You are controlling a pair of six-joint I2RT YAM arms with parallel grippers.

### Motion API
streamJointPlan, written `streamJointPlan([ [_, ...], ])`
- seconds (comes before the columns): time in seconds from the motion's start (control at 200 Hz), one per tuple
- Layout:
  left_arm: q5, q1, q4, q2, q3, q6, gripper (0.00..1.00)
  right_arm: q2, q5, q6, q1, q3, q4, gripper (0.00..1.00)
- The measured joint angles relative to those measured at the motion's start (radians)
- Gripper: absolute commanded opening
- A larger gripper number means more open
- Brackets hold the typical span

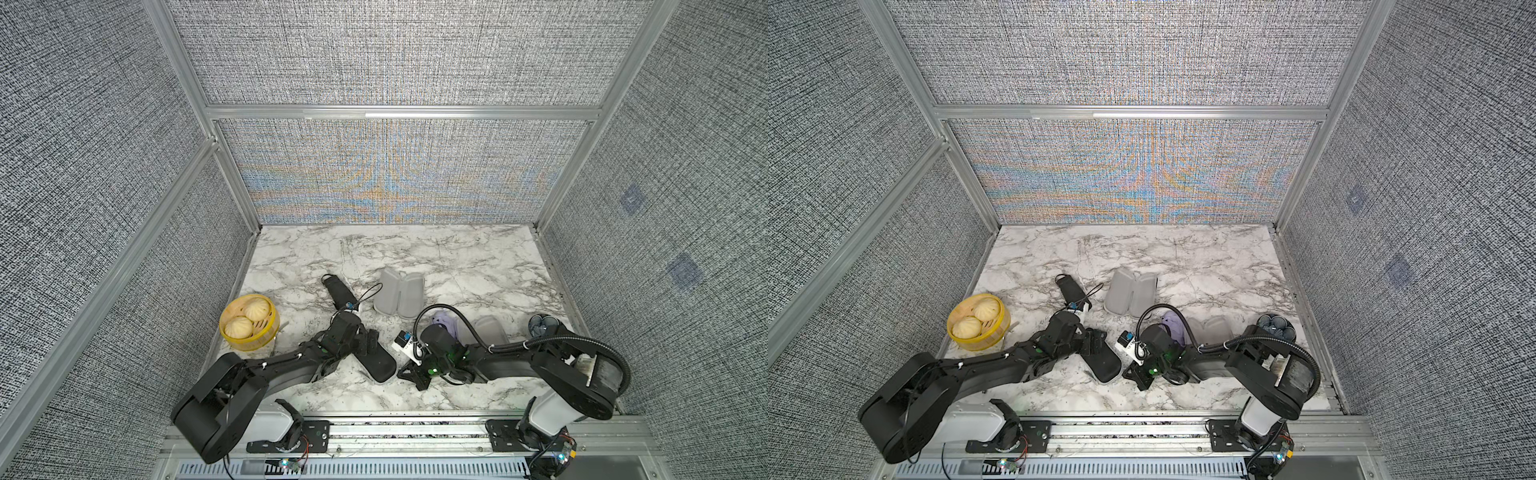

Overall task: Put umbrellas into zippered umbrella sleeves
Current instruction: Zip the zipper on the umbrella sleeve.

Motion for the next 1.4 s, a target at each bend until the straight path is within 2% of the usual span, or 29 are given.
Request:
streamJointPlan([
  [0.1,0.033,0.001,0.031,0.028,0.005,0.029,0.78,-0.002,-0.008,-0.002,-0.004,-0.004,0.004,0.00],
  [0.16,0.048,0.002,0.063,0.027,-0.011,0.038,0.68,-0.005,-0.011,-0.001,-0.004,-0.005,0.001,0.00],
  [0.335,0.048,0.003,0.098,-0.022,-0.067,0.009,0.60,-0.032,-0.011,0.025,0.010,-0.026,-0.010,0.00],
  [0.49,0.019,0.000,0.097,-0.027,-0.082,-0.041,0.52,-0.074,0.072,0.068,0.076,-0.050,-0.011,0.00],
  [0.661,-0.017,-0.002,0.105,0.054,-0.042,-0.087,0.38,-0.113,0.166,0.104,0.149,-0.055,-0.050,0.00],
  [0.836,-0.015,-0.006,0.143,0.104,-0.026,-0.113,0.32,-0.146,0.239,0.155,0.190,-0.089,-0.032,0.00],
  [0.936,-0.019,-0.009,0.151,0.105,-0.029,-0.132,0.17,-0.117,0.249,0.184,0.212,-0.078,0.002,0.00],
  [1.166,-0.078,-0.046,0.171,0.088,-0.052,-0.190,0.08,0.033,0.219,0.276,0.272,0.028,0.095,0.00],
  [1.216,-0.089,-0.051,0.167,0.076,-0.056,-0.194,0.06,0.047,0.222,0.291,0.290,0.053,0.081,0.00],
  [1.281,-0.114,-0.060,0.155,0.055,-0.064,-0.202,0.00,0.056,0.243,0.305,0.312,0.087,0.040,0.00],
  [1.401,-0.158,-0.084,0.119,0.018,-0.074,-0.224,0.00,0.059,0.272,0.324,0.329,0.123,-0.026,0.00],
])
